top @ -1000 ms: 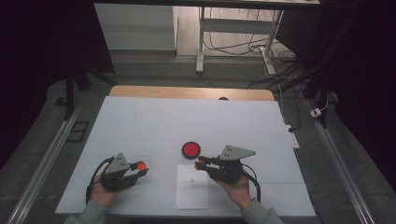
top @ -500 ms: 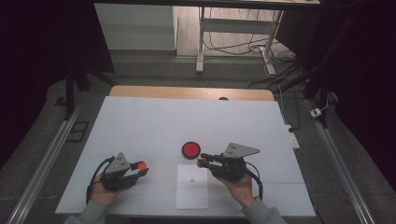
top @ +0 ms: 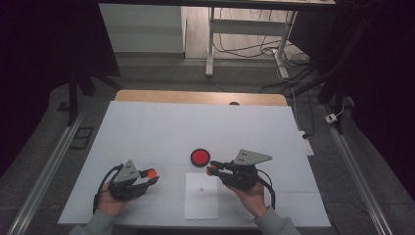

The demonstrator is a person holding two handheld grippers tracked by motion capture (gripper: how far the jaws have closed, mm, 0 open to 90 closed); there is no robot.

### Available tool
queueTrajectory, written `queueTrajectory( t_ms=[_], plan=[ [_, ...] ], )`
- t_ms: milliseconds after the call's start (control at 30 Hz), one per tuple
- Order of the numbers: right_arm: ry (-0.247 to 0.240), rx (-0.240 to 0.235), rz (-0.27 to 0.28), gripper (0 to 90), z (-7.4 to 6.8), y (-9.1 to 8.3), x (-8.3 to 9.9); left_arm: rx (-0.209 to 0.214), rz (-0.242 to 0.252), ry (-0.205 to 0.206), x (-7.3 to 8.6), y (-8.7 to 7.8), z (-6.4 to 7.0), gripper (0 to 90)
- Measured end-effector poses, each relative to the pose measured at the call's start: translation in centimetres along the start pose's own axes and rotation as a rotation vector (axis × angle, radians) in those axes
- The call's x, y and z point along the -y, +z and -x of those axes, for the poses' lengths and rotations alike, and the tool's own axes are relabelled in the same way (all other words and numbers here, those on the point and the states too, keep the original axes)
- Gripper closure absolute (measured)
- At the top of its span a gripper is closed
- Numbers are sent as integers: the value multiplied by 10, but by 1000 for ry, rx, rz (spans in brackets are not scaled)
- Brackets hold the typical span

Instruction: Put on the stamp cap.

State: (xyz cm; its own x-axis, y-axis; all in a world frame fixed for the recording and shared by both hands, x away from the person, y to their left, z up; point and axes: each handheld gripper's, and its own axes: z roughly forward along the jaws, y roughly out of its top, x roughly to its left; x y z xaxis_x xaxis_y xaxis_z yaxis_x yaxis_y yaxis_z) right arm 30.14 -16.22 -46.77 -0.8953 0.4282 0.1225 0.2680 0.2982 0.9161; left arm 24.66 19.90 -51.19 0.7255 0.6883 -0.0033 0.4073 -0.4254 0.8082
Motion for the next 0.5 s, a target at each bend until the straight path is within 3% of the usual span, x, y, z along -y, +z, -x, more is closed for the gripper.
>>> queueTrajectory(
  t_ms=[500],
  plan=[
    [-2,-3,4,723,-1,-1,-2,30,13,63,-24,19,14,651]
  ],
)
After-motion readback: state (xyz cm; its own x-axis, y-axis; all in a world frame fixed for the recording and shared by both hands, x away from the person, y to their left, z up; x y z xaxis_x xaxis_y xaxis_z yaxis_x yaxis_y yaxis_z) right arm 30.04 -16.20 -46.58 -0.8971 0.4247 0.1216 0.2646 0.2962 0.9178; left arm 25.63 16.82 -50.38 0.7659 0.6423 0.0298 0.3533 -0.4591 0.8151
